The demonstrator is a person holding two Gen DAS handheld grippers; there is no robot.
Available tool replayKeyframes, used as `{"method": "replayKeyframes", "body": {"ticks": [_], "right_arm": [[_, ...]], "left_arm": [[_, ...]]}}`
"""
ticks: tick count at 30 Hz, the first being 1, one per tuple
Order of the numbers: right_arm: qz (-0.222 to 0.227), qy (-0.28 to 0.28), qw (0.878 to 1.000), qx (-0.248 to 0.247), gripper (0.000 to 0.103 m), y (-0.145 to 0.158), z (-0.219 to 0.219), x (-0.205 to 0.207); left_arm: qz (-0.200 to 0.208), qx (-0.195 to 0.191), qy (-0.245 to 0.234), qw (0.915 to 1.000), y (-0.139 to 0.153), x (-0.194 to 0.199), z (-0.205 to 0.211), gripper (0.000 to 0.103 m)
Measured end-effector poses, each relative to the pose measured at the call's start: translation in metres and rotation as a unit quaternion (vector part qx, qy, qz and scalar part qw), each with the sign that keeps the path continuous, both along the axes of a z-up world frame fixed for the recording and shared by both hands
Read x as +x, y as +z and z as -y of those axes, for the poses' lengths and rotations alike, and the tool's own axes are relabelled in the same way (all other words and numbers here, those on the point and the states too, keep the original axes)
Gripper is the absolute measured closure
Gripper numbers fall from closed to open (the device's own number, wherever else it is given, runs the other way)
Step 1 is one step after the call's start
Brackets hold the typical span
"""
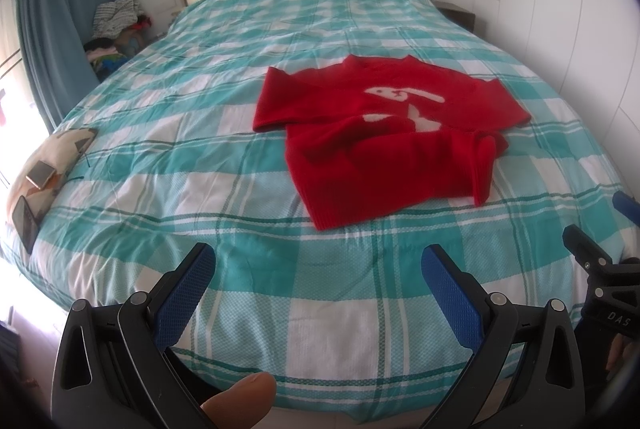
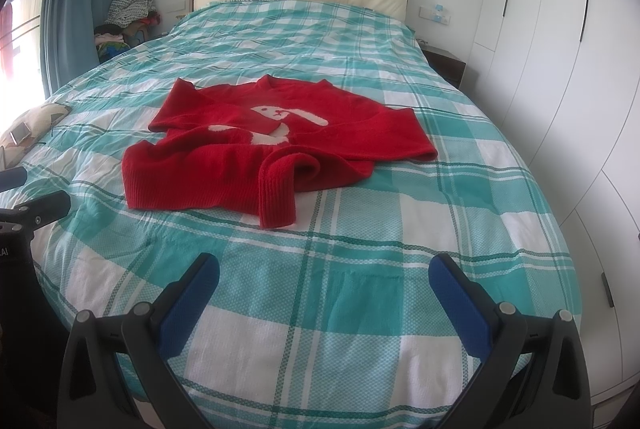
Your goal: Fold small clothes
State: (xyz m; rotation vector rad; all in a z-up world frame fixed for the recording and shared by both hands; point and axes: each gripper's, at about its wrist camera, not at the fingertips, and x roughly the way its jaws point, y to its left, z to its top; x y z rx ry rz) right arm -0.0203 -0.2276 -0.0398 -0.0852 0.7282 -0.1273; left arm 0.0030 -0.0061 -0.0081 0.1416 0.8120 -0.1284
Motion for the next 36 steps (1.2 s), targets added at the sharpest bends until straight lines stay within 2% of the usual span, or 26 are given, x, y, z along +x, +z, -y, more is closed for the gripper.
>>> {"method": "replayKeyframes", "body": {"ticks": [36], "right_arm": [[-0.001,0.004,1.000,-0.002,0.000,0.000,-0.006,0.001]], "left_arm": [[-0.028,0.004,0.000,0.9996,-0.014,0.002,0.004,0.000]]}}
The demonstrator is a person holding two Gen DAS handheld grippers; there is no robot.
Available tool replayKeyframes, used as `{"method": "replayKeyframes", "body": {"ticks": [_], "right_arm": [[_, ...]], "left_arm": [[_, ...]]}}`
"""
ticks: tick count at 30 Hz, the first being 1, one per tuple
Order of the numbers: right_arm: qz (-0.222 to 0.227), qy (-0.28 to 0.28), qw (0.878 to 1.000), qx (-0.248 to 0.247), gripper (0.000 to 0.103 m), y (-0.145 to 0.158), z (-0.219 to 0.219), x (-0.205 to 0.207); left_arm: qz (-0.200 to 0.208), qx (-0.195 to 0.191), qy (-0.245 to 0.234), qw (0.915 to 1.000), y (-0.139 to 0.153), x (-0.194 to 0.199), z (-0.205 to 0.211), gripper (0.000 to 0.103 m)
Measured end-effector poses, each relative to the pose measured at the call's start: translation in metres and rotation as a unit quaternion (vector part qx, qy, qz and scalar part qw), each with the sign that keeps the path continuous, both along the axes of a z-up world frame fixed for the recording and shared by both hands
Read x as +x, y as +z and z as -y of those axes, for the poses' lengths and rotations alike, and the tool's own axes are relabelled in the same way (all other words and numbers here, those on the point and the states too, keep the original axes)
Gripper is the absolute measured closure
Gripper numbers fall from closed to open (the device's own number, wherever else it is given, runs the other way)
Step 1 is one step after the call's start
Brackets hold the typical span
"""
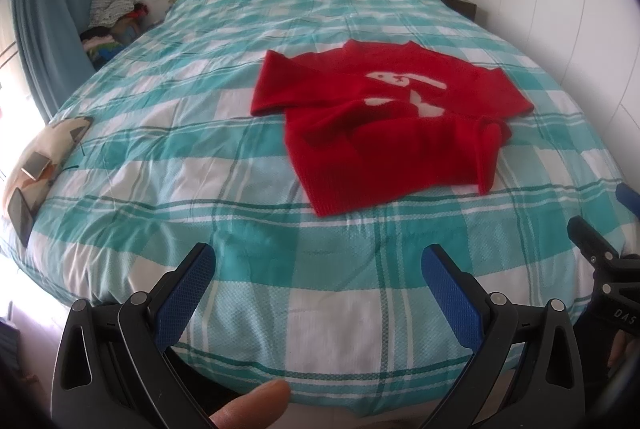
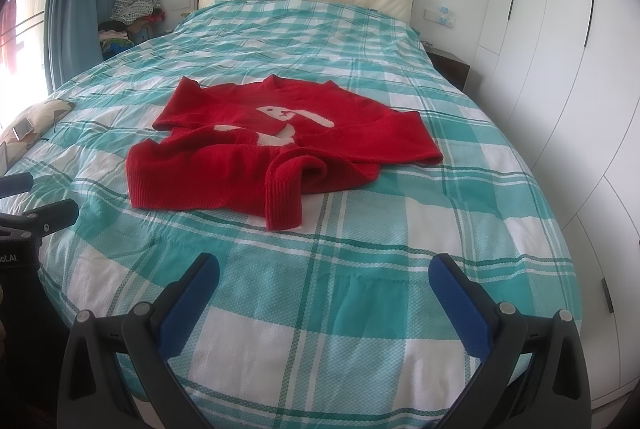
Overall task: Fold small clothes
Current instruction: 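Move both tools toward the hem of the red sweater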
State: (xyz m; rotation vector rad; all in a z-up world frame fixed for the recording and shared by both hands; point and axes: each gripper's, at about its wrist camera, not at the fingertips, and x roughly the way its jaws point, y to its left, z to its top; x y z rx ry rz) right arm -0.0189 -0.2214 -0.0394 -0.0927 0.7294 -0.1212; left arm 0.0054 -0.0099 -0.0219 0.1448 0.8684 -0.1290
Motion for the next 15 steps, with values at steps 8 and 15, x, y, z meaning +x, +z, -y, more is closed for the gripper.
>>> {"method": "replayKeyframes", "body": {"ticks": [8,15], "right_arm": [[-0.002,-0.006,1.000,0.004,0.000,-0.005,0.004,0.001],[-0.014,-0.018,1.000,0.019,0.000,-0.028,0.026,0.011]], "left_arm": [[-0.039,0.015,0.006,0.9991,-0.019,0.010,0.001,0.000],[-0.089,0.005,0.027,0.9956,-0.054,0.054,-0.015,0.000]]}}
